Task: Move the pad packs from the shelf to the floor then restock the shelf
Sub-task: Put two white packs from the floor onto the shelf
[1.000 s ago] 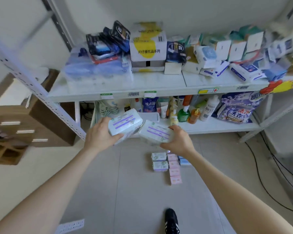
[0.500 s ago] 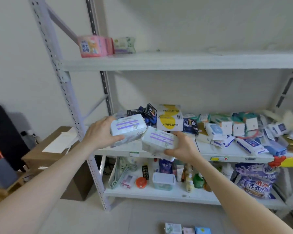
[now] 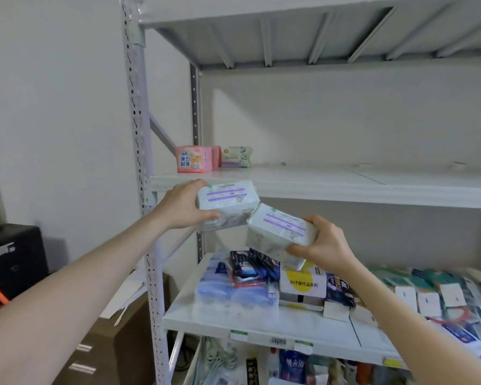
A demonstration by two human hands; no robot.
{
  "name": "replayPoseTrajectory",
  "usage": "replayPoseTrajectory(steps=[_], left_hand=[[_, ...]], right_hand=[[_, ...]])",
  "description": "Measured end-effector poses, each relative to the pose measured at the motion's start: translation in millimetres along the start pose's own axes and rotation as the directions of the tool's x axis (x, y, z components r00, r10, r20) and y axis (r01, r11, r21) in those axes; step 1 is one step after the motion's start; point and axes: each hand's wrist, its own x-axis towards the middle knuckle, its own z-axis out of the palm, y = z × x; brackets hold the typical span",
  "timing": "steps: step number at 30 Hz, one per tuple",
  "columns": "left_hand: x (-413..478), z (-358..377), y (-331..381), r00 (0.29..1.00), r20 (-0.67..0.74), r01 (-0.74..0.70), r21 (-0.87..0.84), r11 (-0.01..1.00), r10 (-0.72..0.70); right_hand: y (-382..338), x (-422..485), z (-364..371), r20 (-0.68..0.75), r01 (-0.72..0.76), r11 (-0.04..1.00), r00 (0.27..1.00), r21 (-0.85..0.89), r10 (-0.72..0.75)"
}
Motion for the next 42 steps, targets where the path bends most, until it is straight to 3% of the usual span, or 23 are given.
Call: replayPoseTrajectory(steps=[11,19,31,42], left_hand=[[136,-50,-14,0.997,-0.074,-0.023,0.004,1.0,0.023],[224,-50,-59,0.994,-0.096,-0.057,-0.036,0.998,0.053],[349,-8,-132,0.983,0.046,-0.174,-0.042,0.984,0.176],[441,51,-160,0.957,0.249,-0.089,-0.231,0.969,0.147]], right_hand=[[-34,118,-37,-0.095,0.131,0.991,0.987,0.02,-0.129],[-44,197,-20,-0.137,0.121,0.993,0.983,0.004,-0.119],[-26,296,16,-0.142,0.067,0.998,0.987,-0.02,-0.069],[3,378,12,-0.043,0.046,0.991,0.998,-0.124,-0.052]])
